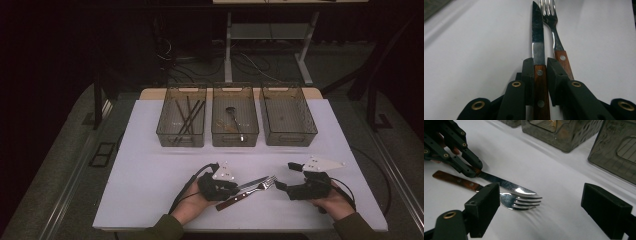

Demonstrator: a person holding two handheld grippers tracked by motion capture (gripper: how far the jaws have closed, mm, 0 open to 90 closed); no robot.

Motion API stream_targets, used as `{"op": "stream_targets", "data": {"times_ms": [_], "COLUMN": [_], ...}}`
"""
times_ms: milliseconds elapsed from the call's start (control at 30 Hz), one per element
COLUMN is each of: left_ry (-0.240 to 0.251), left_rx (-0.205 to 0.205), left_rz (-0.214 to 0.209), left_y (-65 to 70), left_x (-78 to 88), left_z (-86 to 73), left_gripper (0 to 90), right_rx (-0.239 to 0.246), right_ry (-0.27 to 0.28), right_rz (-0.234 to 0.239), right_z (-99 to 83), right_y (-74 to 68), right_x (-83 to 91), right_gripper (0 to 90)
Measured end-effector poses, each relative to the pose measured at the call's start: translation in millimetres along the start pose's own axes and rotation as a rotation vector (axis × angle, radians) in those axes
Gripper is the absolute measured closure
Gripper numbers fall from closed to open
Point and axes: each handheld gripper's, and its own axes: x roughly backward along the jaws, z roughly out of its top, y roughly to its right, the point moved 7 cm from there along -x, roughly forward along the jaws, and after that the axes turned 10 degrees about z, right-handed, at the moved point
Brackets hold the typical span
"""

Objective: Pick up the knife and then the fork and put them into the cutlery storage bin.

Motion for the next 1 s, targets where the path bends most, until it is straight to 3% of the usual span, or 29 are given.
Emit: {"op": "stream_targets", "data": {"times_ms": [67, 200, 267, 333, 500, 733, 900, 1000], "left_ry": [0.031, 0.086, 0.114, 0.137, 0.215, 0.251, 0.263, 0.267], "left_rx": [0.036, 0.078, 0.089, 0.101, 0.131, 0.135, 0.137, 0.142], "left_rz": [0.015, 0.060, 0.088, 0.105, 0.136, 0.137, 0.153, 0.149], "left_y": [-1.8, -12.0, -16.8, -19.7, -20.3, -14.8, -14.4, -14.5], "left_x": [3.1, 15.3, 19.6, 23.1, 26.9, 26.0, 25.4, 24.3], "left_z": [5.5, 19.6, 27.3, 33.7, 51.8, 60.8, 61.0, 60.3], "left_gripper": [77.1, 77.1, 77.0, 77.0, 77.0, 77.0, 76.9, 76.8], "right_rx": [-0.049, -0.115, -0.179, -0.236, -0.292, -0.355, -0.377, -0.386], "right_ry": [0.007, 0.011, 0.022, 0.047, 0.084, 0.163, 0.205, 0.256], "right_rz": [0.009, 0.080, 0.118, 0.149, 0.217, 0.284, 0.281, 0.312], "right_z": [4.5, 13.2, 18.7, 26.2, 42.1, 60.8, 67.0, 74.0], "right_y": [0.2, -6.6, -10.1, -13.2, -20.1, -21.8, -18.6, -19.3], "right_x": [1.9, 0.8, -4.0, -10.0, -28.1, -42.5, -48.6, -46.5], "right_gripper": [15.4, 15.4, 16.1, 22.5, 30.5, 46.1, 69.4, 81.0]}}
